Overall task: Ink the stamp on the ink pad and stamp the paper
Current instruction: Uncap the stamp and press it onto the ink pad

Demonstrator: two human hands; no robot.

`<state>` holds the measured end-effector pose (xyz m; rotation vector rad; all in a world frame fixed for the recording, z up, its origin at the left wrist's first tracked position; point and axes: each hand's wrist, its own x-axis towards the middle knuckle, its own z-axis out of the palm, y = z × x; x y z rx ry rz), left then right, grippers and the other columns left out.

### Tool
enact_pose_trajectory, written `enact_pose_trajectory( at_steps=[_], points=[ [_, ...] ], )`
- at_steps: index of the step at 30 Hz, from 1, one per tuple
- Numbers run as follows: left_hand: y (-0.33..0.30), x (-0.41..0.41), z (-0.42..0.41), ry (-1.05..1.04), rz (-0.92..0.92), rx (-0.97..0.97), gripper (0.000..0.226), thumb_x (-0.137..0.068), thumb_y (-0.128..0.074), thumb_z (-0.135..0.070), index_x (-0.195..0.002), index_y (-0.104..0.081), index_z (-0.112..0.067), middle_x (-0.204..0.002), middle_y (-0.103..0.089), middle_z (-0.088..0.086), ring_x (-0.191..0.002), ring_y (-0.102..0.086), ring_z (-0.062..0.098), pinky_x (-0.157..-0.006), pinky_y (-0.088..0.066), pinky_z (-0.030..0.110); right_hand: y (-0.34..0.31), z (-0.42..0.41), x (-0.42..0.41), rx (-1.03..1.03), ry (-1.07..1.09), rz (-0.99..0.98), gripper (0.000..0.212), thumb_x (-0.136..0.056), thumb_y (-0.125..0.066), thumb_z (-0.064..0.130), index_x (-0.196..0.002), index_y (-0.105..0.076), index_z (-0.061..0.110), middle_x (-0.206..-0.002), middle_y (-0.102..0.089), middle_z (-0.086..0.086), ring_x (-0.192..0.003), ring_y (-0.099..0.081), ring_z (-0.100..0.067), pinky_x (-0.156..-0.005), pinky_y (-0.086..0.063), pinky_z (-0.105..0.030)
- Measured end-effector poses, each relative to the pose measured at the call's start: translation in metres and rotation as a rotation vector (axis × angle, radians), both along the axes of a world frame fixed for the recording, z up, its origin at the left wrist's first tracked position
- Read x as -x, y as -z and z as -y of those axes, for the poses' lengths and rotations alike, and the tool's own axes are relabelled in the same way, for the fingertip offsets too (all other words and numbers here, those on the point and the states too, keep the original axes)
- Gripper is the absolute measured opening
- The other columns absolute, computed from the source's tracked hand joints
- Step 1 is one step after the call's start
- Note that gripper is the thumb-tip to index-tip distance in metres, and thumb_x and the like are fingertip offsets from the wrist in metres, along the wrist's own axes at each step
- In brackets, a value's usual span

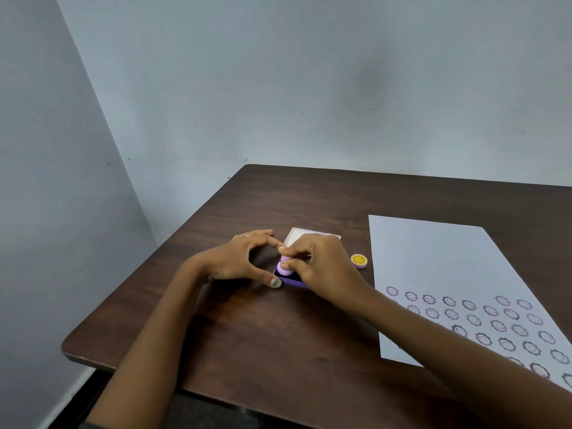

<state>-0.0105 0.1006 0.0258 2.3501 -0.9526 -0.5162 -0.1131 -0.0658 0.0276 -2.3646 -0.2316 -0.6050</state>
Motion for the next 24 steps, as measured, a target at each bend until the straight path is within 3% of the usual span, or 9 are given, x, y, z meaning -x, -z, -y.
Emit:
enact_pose_trajectory(
  at_steps=[3, 7, 11, 15, 19, 24],
  points=[
    [-0.0002, 0.0001, -0.0005, 0.009, -0.007, 0.004, 0.062, -0.06, -0.082, -0.048, -0.111, -0.05, -0.06, -0.153, -0.021, -0.017, -0.141, -0.012, 0.009, -0.115, -0.02, 0.04, 0.0046, -0.0027, 0.0036, 0.119, -0.068, 0.049, 0.021, -0.081, -0.063, 0.009, -0.101, -0.069, 0.005, -0.096, -0.071, -0.015, -0.085, -0.064, -0.022, -0.077, -0.052, -0.034],
    [-0.0008, 0.0006, -0.0004, 0.01, -0.005, 0.007, 0.058, -0.06, -0.082, -0.047, -0.107, -0.051, -0.06, -0.153, -0.022, -0.017, -0.142, -0.013, 0.01, -0.115, -0.021, 0.04, 0.0031, -0.0001, 0.001, 0.055, -0.018, 0.047, 0.018, -0.079, -0.065, 0.008, -0.097, -0.071, 0.006, -0.095, -0.072, -0.014, -0.084, -0.064, -0.02, -0.076, -0.05, -0.027],
    [-0.0015, 0.0007, -0.0013, 0.017, -0.015, -0.003, 0.062, -0.061, -0.082, -0.048, -0.111, -0.049, -0.062, -0.152, -0.022, -0.017, -0.141, -0.012, 0.009, -0.114, -0.019, 0.037, 0.0071, -0.0054, 0.0077, 0.206, -0.101, 0.11, 0.016, -0.082, -0.059, 0.006, -0.094, -0.07, 0.004, -0.093, -0.071, -0.017, -0.084, -0.064, -0.027, -0.075, -0.052, -0.04],
    [-0.001, 0.0008, -0.0009, 0.008, -0.003, -0.004, 0.061, -0.061, -0.081, -0.048, -0.112, -0.049, -0.057, -0.152, -0.022, -0.018, -0.141, -0.013, 0.011, -0.114, -0.02, 0.039, 0.0047, -0.0021, 0.0025, 0.042, -0.008, 0.078, 0.015, -0.079, -0.065, 0.007, -0.092, -0.072, 0.006, -0.09, -0.073, -0.014, -0.082, -0.064, -0.022, -0.076, -0.051, -0.04],
    [-0.0022, 0.0009, -0.0014, 0.026, -0.021, 0.003, 0.06, -0.061, -0.082, -0.047, -0.108, -0.049, -0.064, -0.152, -0.022, -0.018, -0.14, -0.013, 0.01, -0.114, -0.02, 0.04, 0.0093, -0.0082, 0.0082, 0.274, -0.088, 0.147, 0.015, -0.082, -0.059, 0.005, -0.094, -0.069, 0.003, -0.091, -0.07, -0.017, -0.08, -0.064, -0.03, -0.071, -0.053, -0.042],
    [-0.0007, 0.0011, -0.0011, 0.016, -0.002, 0.002, 0.06, -0.061, -0.082, -0.048, -0.11, -0.049, -0.061, -0.152, -0.022, -0.018, -0.142, -0.013, 0.01, -0.115, -0.02, 0.041, 0.0065, -0.0056, 0.0036, 0.105, -0.004, 0.115, 0.017, -0.08, -0.062, 0.006, -0.095, -0.07, 0.004, -0.089, -0.071, -0.016, -0.081, -0.064, -0.028, -0.073, -0.05, -0.036]
  ],
)
